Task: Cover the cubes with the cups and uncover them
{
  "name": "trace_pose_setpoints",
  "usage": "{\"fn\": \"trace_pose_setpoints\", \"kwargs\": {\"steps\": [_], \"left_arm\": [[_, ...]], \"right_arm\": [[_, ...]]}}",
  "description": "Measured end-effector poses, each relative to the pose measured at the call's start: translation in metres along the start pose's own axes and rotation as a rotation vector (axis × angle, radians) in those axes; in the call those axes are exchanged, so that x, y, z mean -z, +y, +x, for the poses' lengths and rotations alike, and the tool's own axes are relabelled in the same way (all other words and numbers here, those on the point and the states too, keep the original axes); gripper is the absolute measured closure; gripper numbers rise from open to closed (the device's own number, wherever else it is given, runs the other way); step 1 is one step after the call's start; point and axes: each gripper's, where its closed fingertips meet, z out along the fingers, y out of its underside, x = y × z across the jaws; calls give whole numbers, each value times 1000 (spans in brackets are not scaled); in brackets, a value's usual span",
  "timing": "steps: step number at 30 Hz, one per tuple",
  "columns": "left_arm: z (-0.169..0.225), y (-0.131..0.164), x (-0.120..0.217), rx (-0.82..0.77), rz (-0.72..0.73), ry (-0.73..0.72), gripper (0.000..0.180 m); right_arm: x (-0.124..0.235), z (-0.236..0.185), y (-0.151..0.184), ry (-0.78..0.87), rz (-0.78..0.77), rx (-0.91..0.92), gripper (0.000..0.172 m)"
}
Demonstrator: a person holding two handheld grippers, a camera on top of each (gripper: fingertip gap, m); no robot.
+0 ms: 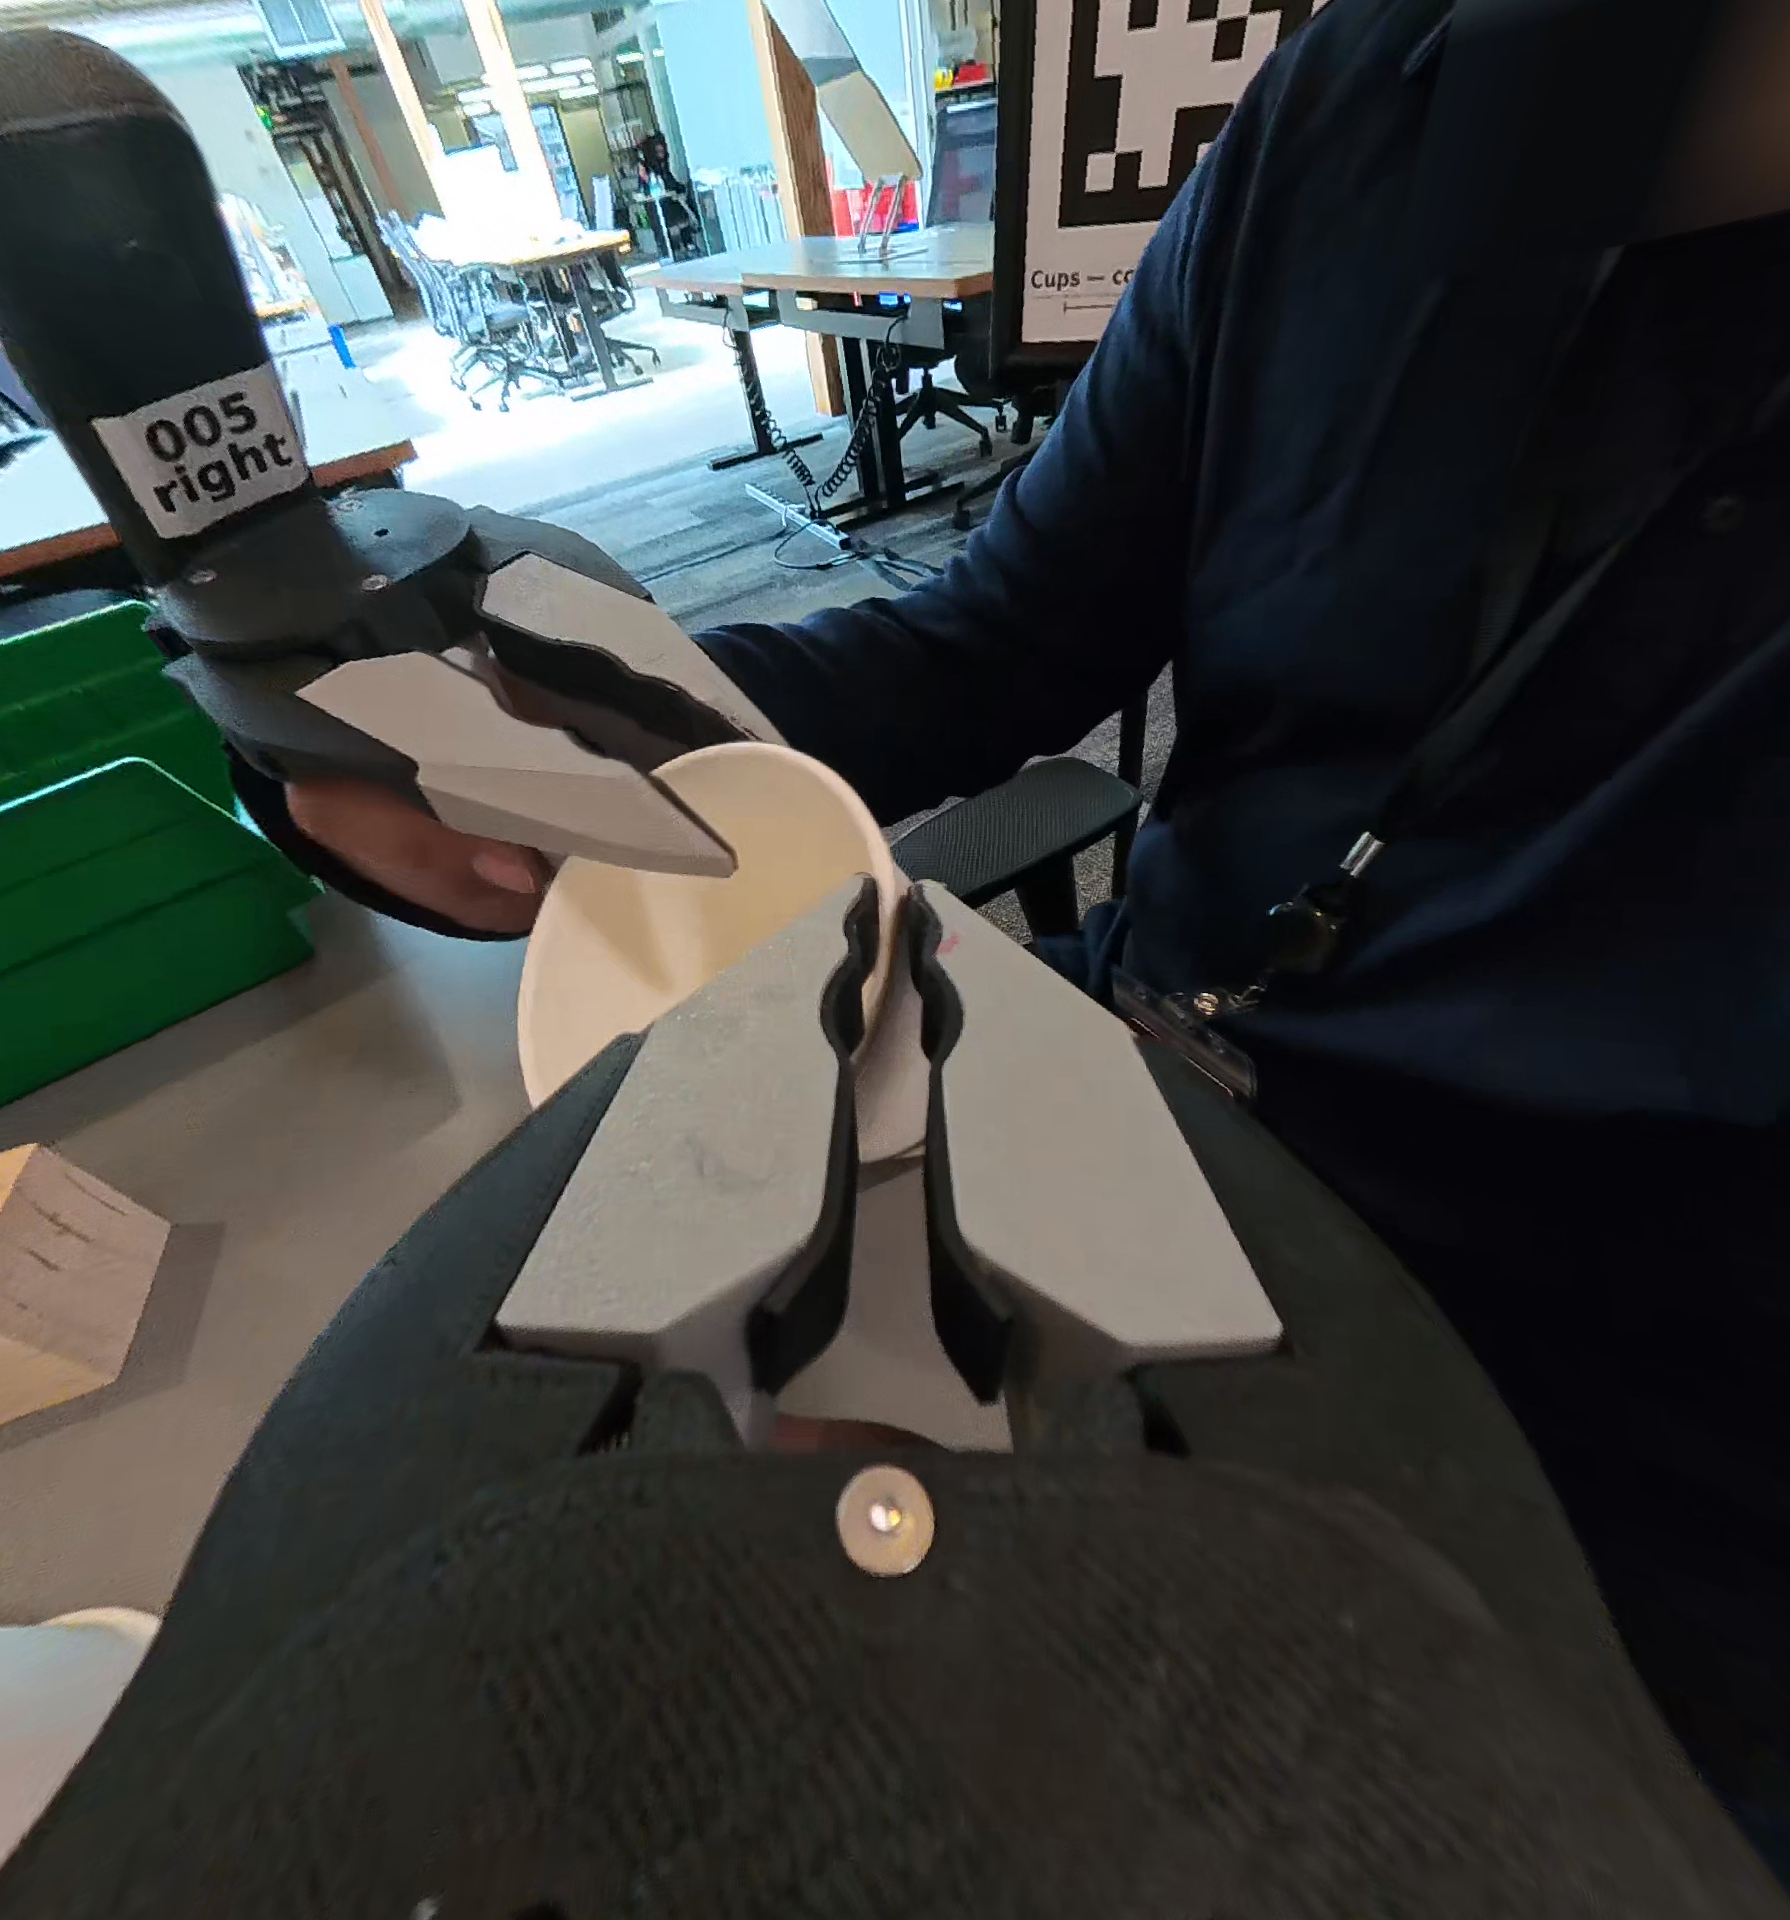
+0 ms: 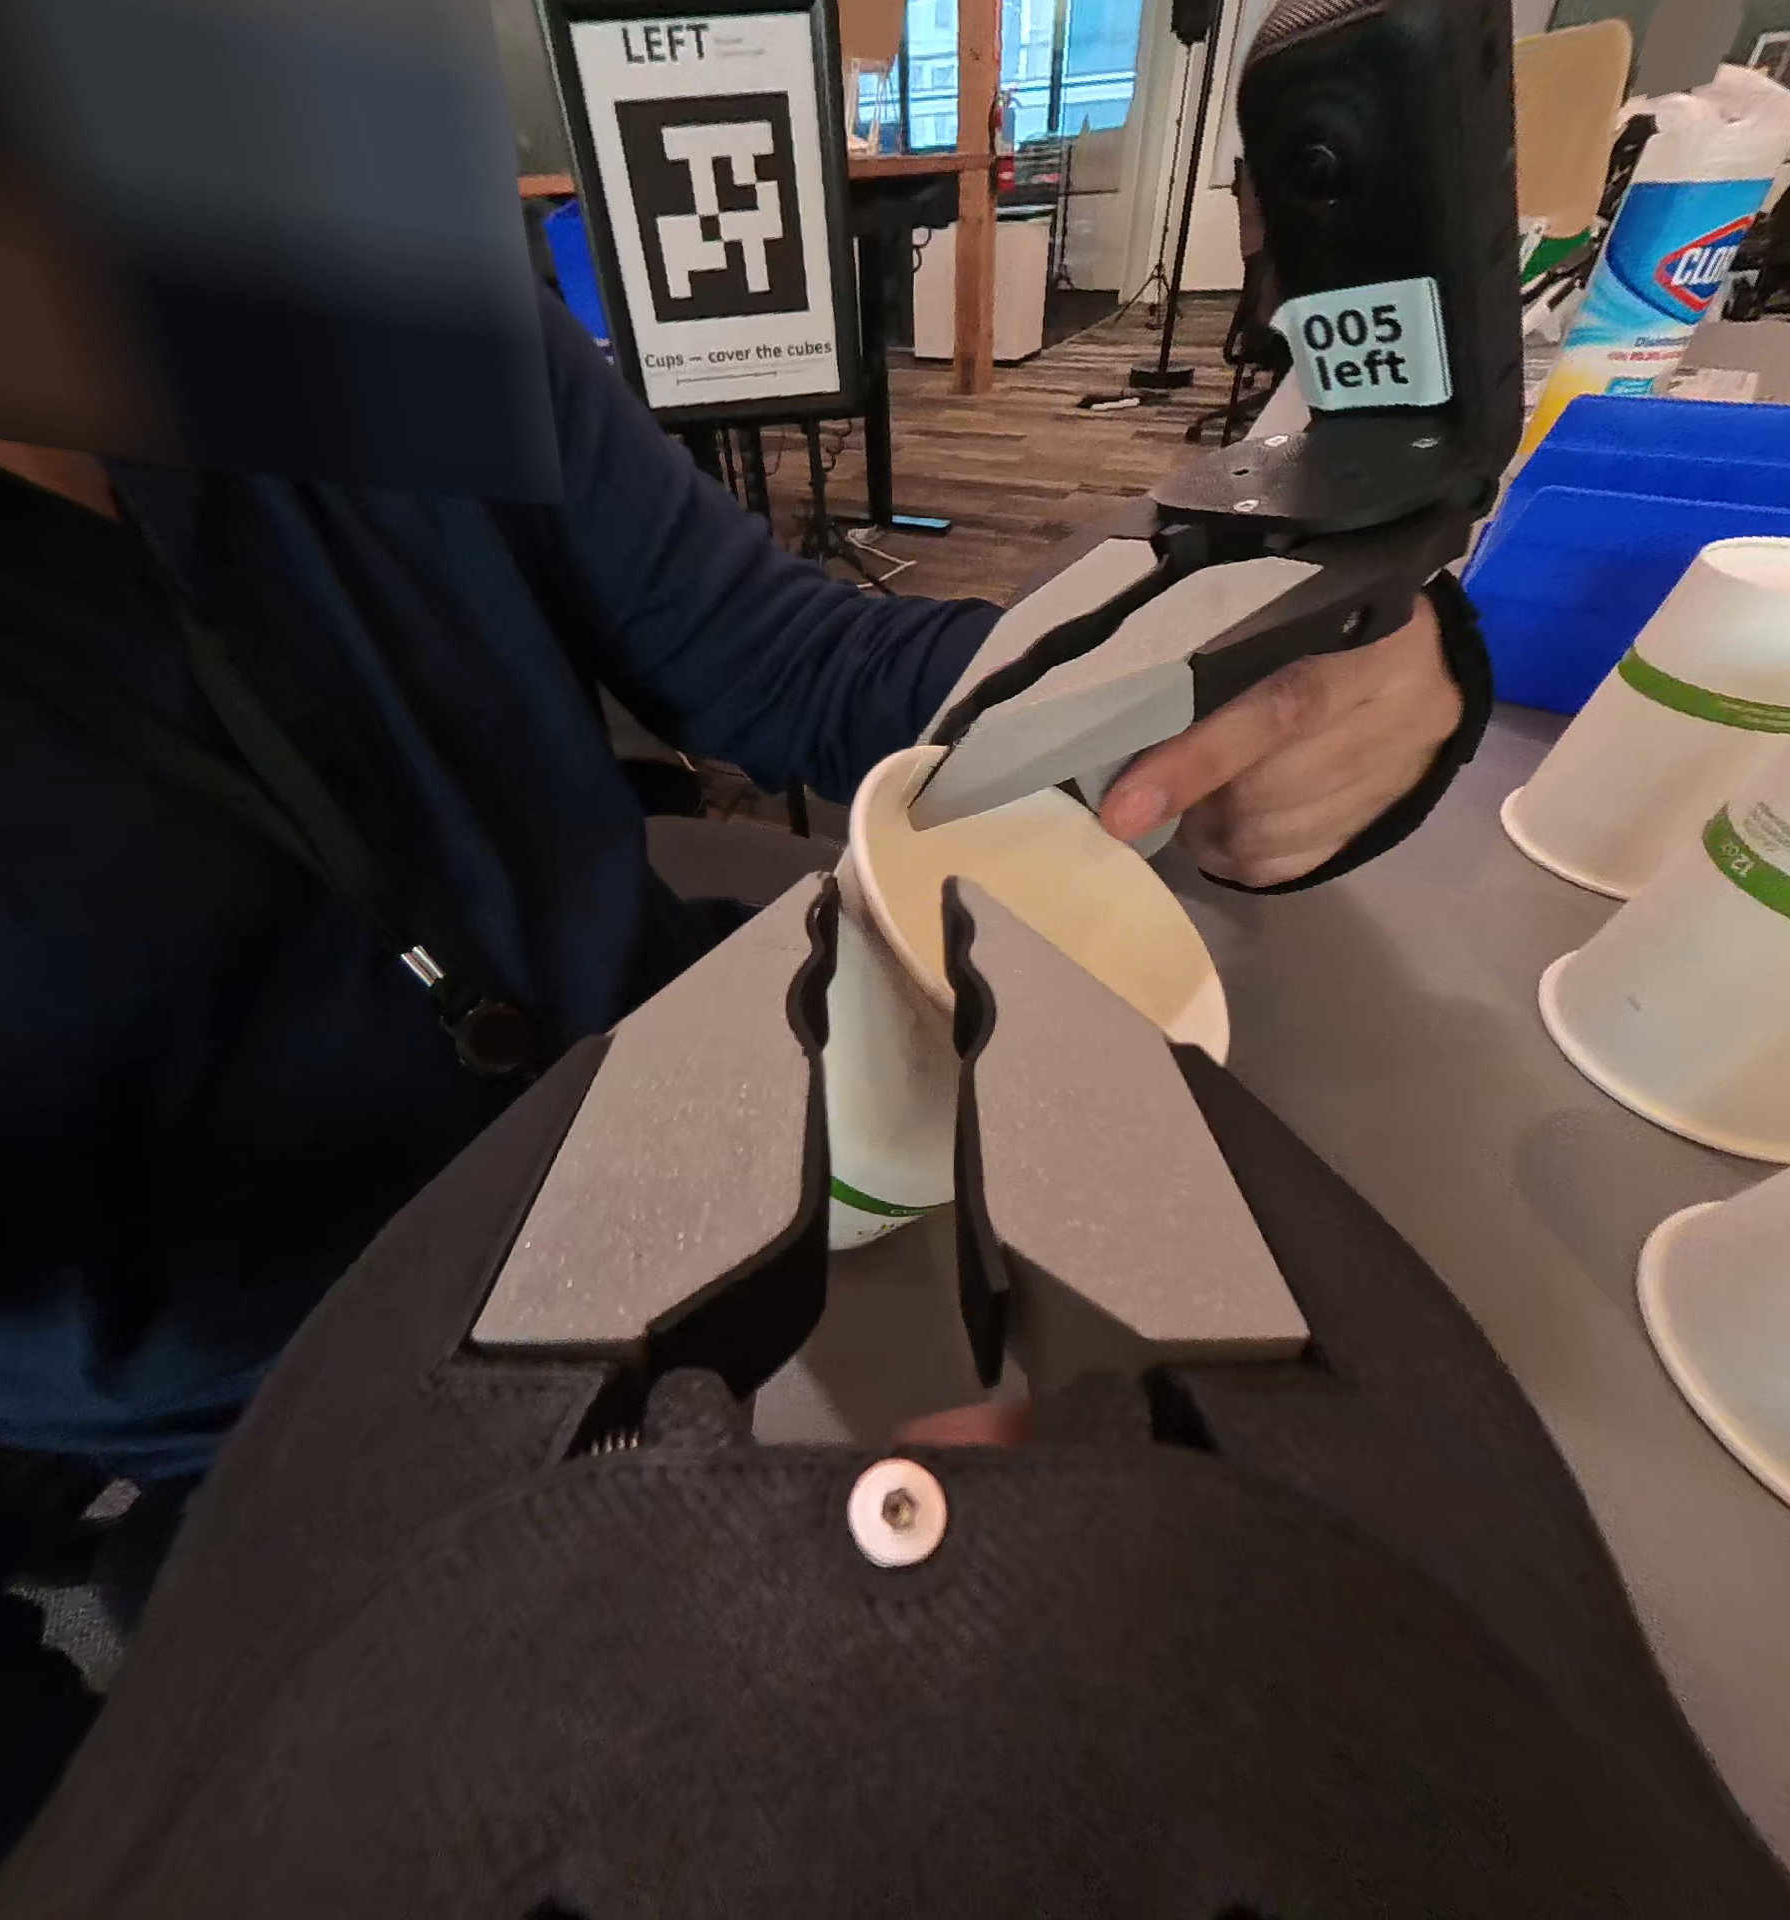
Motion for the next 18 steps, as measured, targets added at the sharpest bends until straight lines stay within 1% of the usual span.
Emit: {"fn": "trace_pose_setpoints", "kwargs": {"steps": [4, 7, 8, 10, 13, 15, 16, 18], "left_arm": [[-11, -8, 5, -8, 45, -68, 172], [-33, -22, 19, -4, 135, -216, 160], [-40, -28, 25, -6, 175, -270, 152], [-53, -36, 40, -8, 230, -368, 145], [-68, -41, 59, 11, 282, -463, 148], [-78, -42, 70, 32, 320, -521, 149], [-84, -43, 75, 45, 334, -552, 150], [-95, -41, 85, 70, 350, -622, 152]], "right_arm": [[3, -3, -4, 9, -6, 100, 166], [9, 4, -11, 75, 17, 160, 171], [13, 8, -15, 112, 32, 173, 171], [24, 19, -23, 206, 65, 191, 171], [44, 28, -33, 333, 102, 226, 172], [59, 34, -33, 414, 100, 219, 172], [66, 38, -29, 465, 79, 205, 172], [80, 45, -20, 569, -20, 178, 172]]}}
